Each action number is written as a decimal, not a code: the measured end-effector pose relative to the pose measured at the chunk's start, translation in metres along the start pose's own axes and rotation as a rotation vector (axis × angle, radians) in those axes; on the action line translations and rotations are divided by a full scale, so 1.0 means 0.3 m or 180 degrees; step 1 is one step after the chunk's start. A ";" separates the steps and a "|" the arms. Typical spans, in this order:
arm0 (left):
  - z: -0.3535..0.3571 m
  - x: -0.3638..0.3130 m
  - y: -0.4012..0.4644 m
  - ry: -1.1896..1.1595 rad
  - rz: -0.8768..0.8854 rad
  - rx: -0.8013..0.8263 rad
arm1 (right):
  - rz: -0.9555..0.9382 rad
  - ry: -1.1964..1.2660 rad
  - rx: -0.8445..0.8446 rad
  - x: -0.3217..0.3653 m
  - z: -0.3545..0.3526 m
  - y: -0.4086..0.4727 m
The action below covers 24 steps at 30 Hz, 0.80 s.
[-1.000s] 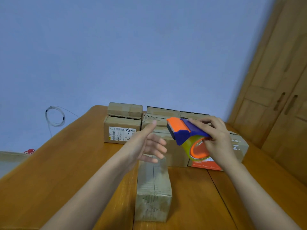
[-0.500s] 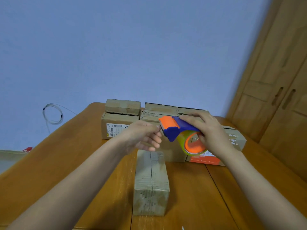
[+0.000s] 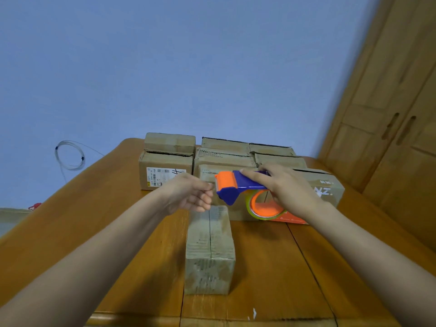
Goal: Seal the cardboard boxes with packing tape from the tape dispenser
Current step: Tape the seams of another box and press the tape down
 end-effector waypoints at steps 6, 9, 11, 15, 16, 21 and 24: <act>-0.182 0.074 0.003 0.0124 -0.0064 -0.0427 | 0.0174 -0.0088 0.0288 -0.091 0.032 -0.137; -0.209 0.103 0.008 0.0196 -0.0075 -0.0350 | 0.0217 -0.0062 0.0358 -0.129 0.045 -0.169; -0.209 0.111 0.016 0.0144 -0.0067 -0.0329 | 0.0226 -0.0007 0.0412 -0.141 0.061 -0.173; -0.204 0.118 0.027 0.0029 -0.0026 -0.0341 | 0.0227 0.0184 0.0510 -0.153 0.096 -0.183; -0.204 0.123 0.029 0.0006 -0.0019 -0.0352 | 0.0200 0.0184 0.0483 -0.151 0.099 -0.184; -0.215 0.146 0.042 -0.0039 -0.0025 -0.0505 | 0.0062 0.0157 0.0407 -0.126 0.119 -0.179; -0.221 0.158 0.045 -0.0061 -0.0001 -0.0577 | 0.0035 0.0087 0.0345 -0.122 0.128 -0.177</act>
Point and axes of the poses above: each hand's wrist, its own y-axis towards the middle knuckle, its own z-axis out of the palm, x = y × z, the point moved 7 cm from there along y, towards the middle knuckle, and after that the axes turned 14 degrees about -z, right-handed, at the moved point
